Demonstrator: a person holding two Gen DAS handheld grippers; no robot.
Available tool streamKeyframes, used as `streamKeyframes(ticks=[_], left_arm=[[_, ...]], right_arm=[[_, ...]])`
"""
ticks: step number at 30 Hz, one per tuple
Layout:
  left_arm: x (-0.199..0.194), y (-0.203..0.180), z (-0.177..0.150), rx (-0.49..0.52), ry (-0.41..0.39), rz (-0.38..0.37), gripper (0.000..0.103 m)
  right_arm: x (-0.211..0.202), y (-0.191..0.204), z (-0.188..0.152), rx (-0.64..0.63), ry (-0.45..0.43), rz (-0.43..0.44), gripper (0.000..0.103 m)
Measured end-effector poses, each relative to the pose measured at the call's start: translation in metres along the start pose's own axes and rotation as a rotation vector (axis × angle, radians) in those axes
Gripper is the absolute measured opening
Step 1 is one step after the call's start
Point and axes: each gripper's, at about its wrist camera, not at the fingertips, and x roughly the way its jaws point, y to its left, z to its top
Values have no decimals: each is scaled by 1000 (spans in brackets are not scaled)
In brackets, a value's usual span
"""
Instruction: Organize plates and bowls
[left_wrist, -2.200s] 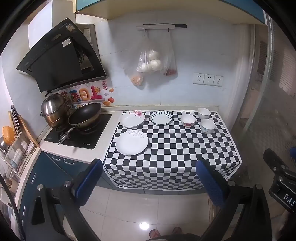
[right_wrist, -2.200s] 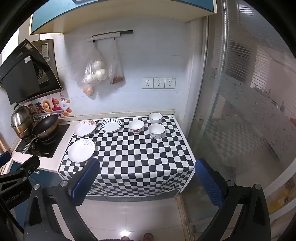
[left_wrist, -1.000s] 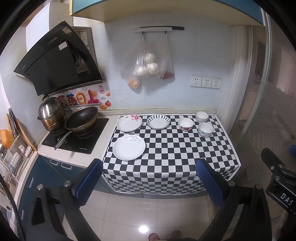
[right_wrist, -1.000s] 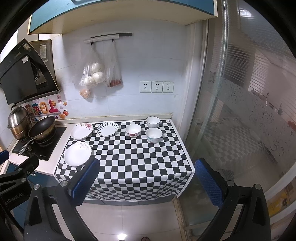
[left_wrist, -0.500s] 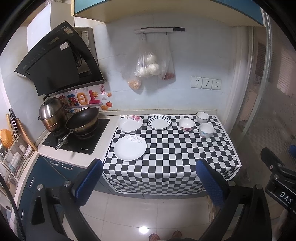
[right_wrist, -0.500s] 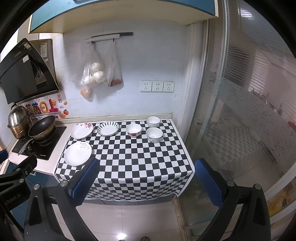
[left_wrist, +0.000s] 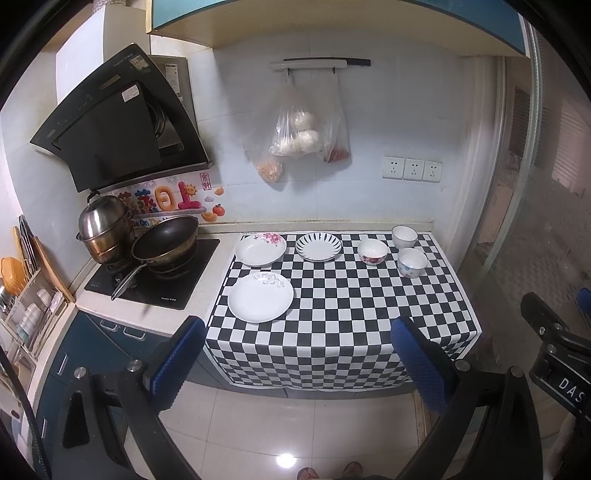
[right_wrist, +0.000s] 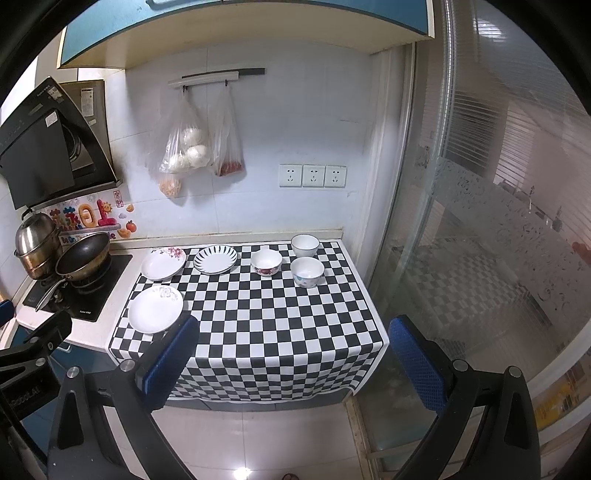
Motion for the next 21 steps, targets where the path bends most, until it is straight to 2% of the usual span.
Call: streamKeyframes(ticks=[21], left_arm=[[0,0,1,-2,-3,0,103]], right_arm=[[2,-1,0,2,-2,0,103]])
